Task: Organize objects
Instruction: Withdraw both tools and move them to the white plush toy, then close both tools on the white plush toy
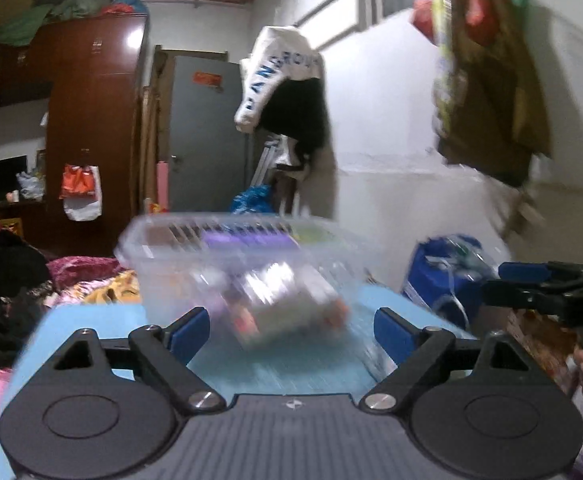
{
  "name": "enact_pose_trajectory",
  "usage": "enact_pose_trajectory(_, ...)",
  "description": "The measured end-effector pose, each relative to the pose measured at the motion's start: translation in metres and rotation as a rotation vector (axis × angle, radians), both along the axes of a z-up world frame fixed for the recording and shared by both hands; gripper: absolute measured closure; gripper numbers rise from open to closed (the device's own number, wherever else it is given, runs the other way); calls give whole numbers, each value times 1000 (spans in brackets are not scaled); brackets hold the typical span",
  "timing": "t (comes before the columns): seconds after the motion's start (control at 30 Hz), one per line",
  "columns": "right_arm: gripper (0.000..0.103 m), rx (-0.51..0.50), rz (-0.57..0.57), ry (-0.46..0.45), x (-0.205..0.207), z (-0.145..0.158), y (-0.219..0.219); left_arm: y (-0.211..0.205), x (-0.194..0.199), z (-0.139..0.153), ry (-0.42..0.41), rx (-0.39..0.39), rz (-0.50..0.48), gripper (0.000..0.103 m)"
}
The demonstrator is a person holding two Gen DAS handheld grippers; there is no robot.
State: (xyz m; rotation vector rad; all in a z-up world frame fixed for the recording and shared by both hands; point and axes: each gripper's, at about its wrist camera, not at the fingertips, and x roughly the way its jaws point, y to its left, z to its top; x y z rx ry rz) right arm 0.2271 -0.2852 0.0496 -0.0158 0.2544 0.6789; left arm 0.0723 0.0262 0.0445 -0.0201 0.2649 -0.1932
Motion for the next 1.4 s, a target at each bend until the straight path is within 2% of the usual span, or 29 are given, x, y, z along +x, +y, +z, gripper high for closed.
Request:
enact_pose_trajectory(0.07,0,18,-42,-24,-19,-23,-14,-12,-1,-17,31,-5,-22,12)
enact_pose_trajectory(0.13,0,36,-63,-6,-30,-48,-28,-27,7,-31,78,-8,-59,12)
enact_pose_trajectory(0.2,0,90,-93,34,-29,-71,-39,-40,17,-40,110,-2,-68,12)
enact_pose_trajectory(0.27,1,69,-114,101,-18,-82,-38,-48,25,-46,125,-24,-71,12)
enact_pose_trajectory(0.43,14,15,-106,109,-1,-88,-24,-70,34,-56,140,-21,-87,16)
enact_pose_trajectory(0.5,29,-8,-110,109,4,-90,-20,-74,37,-58,143,-18,-87,22)
enact_pose_trajectory(0.53,40,-13,-111,116,6,-90,-21,-77,38,-60,149,-14,-88,26)
enact_pose_trajectory(0.57,46,-13,-104,127,6,-92,-23,-82,40,-63,155,-8,-90,30)
enact_pose_trajectory(0.67,53,-5,-93,143,6,-97,-29,-95,44,-66,169,6,-99,34)
enact_pose_trajectory(0.73,54,-13,-95,147,-3,-107,-34,-102,45,-68,167,24,-99,35)
enact_pose_trajectory(0.8,54,-6,-89,153,-3,-108,-36,-107,46,-70,165,40,-93,42)
enact_pose_trajectory(0.93,58,-6,-81,147,-6,-108,-35,-109,48,-72,172,39,-96,60)
enact_pose_trajectory(1.0,61,-4,-73,152,-5,-110,-35,-107,48,-72,169,37,-91,65)
enact_pose_trajectory(1.03,65,-1,-64,157,-5,-111,-35,-106,47,-72,166,37,-91,68)
enact_pose_trajectory(1.07,71,-4,-57,161,-4,-113,-35,-104,47,-72,161,36,-93,83)
enact_pose_trajectory(1.17,85,-7,-42,161,-5,-115,-34,-98,43,-70,142,44,-90,86)
enact_pose_trajectory(1.4,88,-15,-38,87,-18,-107,-39,-88,39,-62,91,67,-116,87)
